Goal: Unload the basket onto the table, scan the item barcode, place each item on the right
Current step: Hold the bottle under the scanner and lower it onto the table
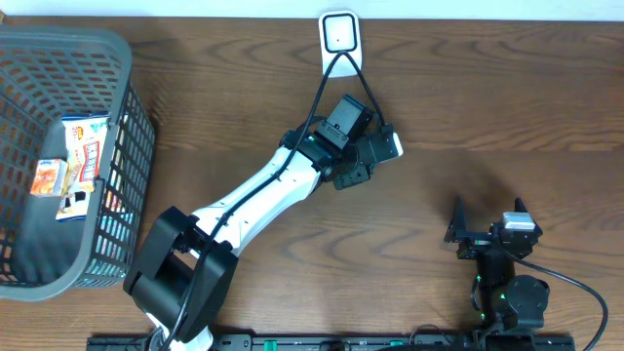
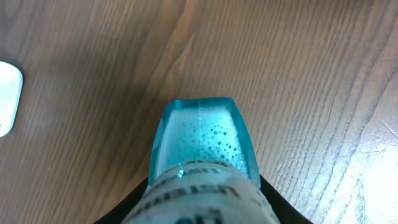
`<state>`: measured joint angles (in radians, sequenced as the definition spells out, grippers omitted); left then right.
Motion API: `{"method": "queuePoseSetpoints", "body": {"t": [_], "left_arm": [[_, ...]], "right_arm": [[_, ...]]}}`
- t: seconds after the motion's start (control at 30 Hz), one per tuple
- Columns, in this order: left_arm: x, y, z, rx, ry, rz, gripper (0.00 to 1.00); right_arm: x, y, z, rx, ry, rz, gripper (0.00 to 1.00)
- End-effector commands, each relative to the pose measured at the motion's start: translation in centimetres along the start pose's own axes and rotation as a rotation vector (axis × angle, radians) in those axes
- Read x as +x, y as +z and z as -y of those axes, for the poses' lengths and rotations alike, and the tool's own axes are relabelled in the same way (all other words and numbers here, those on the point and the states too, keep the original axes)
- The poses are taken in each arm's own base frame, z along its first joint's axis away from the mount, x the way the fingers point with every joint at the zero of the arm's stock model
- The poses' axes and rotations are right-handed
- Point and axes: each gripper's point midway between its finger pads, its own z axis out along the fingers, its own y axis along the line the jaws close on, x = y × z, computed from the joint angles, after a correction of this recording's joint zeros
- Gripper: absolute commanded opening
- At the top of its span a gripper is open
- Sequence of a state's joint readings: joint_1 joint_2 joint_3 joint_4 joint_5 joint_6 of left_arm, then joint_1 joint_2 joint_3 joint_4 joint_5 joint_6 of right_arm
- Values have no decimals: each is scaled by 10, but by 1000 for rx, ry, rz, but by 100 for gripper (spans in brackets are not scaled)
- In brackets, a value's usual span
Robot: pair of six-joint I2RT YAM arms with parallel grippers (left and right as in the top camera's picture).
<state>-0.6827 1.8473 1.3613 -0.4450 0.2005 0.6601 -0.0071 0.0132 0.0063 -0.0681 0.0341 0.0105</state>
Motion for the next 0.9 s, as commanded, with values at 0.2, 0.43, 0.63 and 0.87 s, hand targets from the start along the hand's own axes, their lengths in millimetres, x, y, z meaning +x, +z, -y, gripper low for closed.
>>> {"method": "queuePoseSetpoints", "body": {"t": [0.2,0.43,0.63,0.87], "left_arm": [[-15,-11,28,166,0,83,43],[-15,-14,28,170,-10,76,44],[-18,-18,27,167,-45,81,45],[-20,-23,26,161,-61,89,45]], "right_arm": [[1,0,0,3,-12,-5,99],[1,0,0,3,-12,-5,99],[1,0,0,3,-12,-5,99],[1,0,0,3,-12,-4,99]]}}
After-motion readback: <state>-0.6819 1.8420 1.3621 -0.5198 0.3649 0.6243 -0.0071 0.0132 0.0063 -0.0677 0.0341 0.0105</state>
